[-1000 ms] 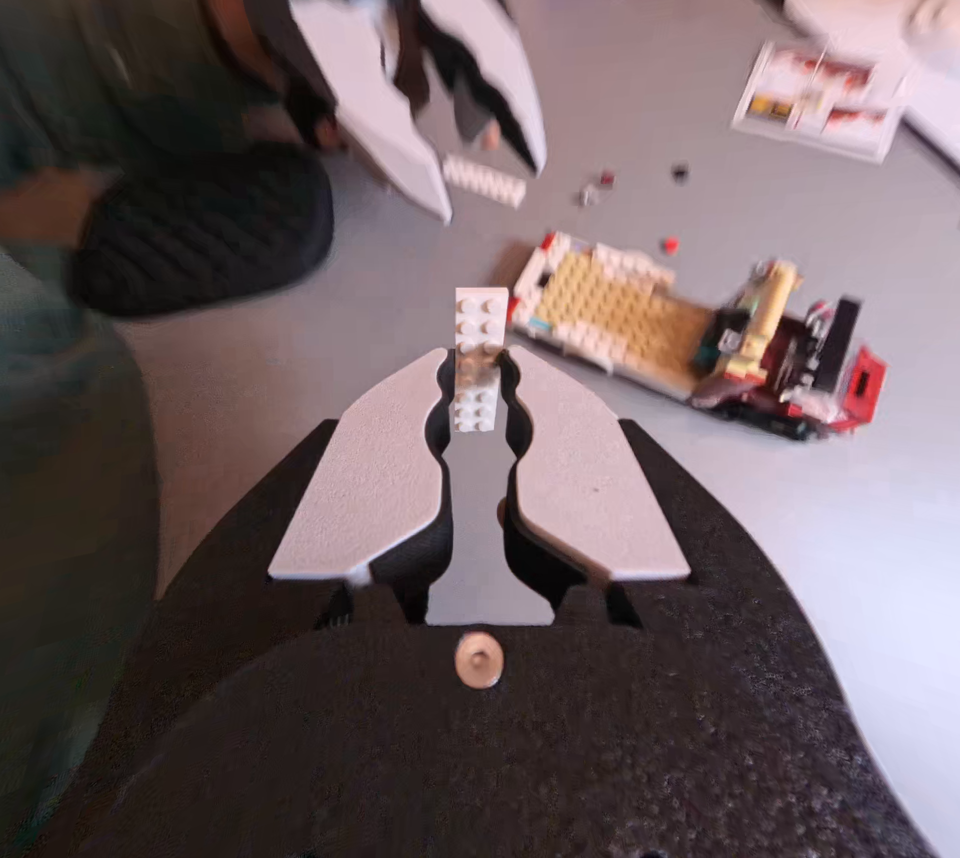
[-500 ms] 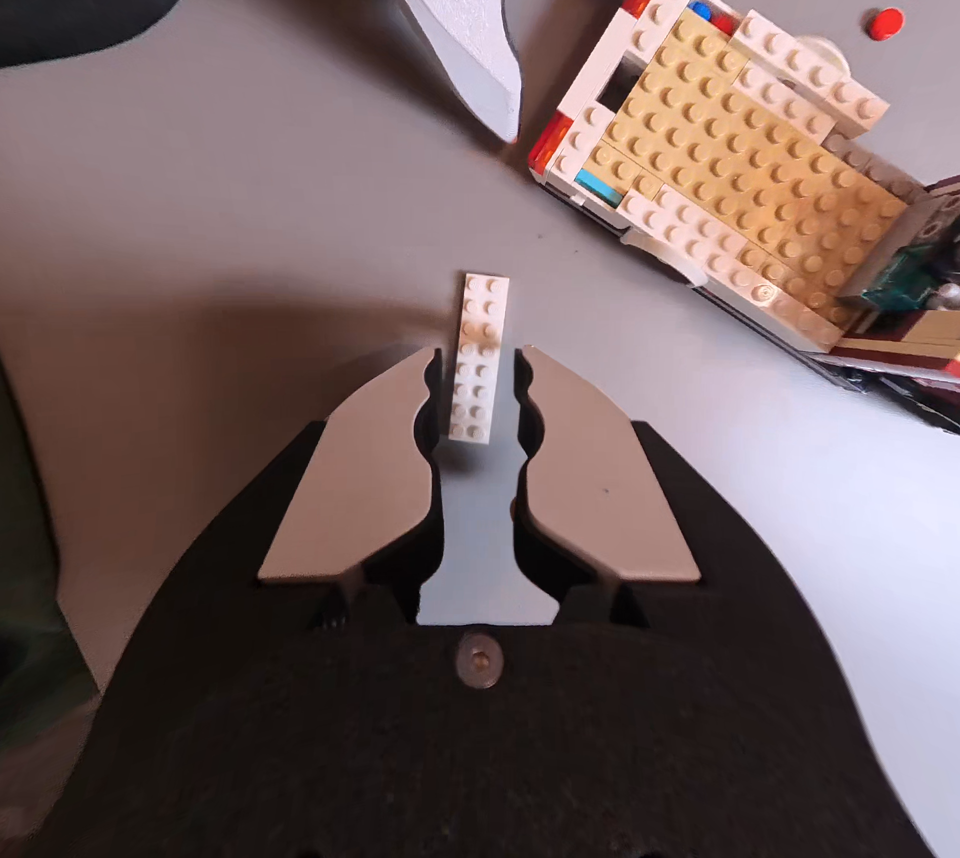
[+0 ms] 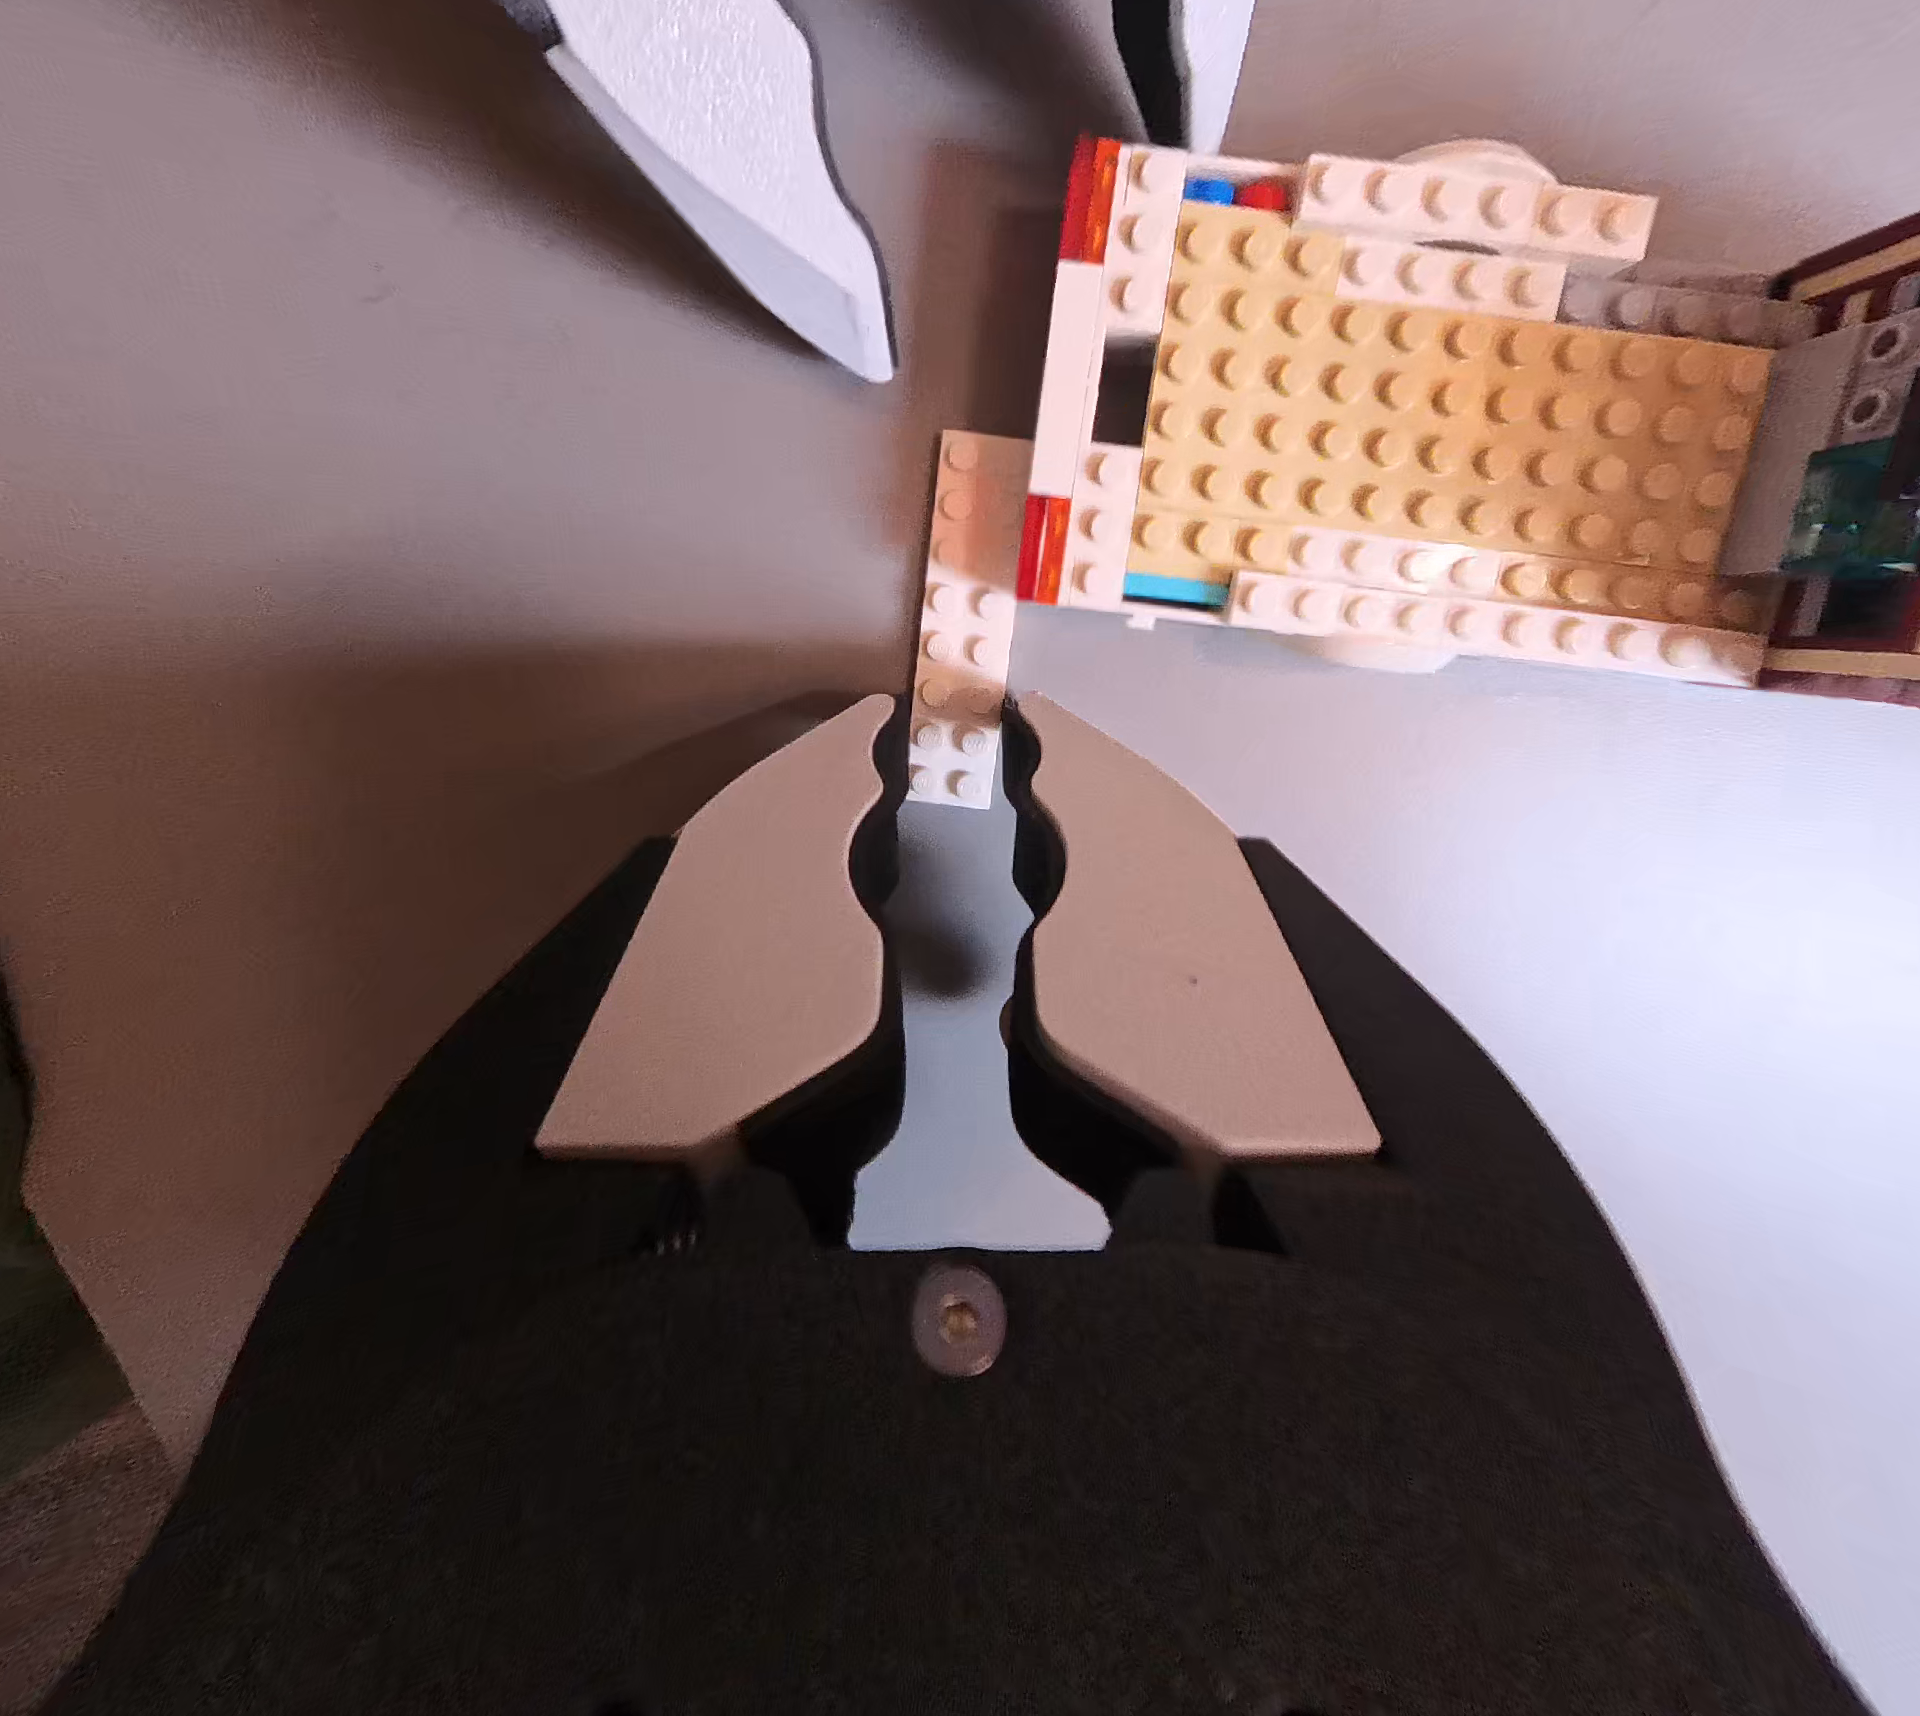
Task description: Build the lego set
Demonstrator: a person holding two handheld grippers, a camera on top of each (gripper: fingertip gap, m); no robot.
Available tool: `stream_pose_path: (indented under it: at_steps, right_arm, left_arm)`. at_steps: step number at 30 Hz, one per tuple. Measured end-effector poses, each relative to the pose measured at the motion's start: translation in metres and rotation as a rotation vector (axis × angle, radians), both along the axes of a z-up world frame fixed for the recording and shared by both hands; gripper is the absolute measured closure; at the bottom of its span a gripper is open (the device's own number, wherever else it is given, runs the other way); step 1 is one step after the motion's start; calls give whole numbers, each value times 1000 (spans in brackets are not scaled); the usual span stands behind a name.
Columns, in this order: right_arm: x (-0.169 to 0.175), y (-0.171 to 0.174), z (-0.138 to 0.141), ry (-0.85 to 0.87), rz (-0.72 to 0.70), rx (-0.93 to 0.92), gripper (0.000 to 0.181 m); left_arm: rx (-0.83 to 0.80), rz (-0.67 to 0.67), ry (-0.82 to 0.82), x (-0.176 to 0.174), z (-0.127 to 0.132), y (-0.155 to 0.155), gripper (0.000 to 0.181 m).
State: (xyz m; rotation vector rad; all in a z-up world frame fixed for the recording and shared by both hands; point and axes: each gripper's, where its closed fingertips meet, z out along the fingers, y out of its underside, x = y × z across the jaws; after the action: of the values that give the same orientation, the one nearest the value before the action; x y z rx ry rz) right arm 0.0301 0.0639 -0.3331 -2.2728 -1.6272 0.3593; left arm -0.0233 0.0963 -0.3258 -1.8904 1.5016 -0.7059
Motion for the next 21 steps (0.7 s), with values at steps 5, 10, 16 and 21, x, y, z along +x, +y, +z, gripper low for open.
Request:
stream_pose_path:
  at_steps: [5,10,16,21]
  right_arm:
    - [5,-5,0,-2,8,-7,165]
    - [14,-7,4,15,-12,15,165]
    - [10,3,40,109,-42,51,166]
    - [-3,16,56,123,-24,69,168]
  left_arm:
    - [17,1,-11,-1,3,-1,134]
    - [-12,33,-65,-8,6,3,139]
    - [-5,48,-102,-10,9,5,141]
    - [7,52,-123,-11,13,8,143]
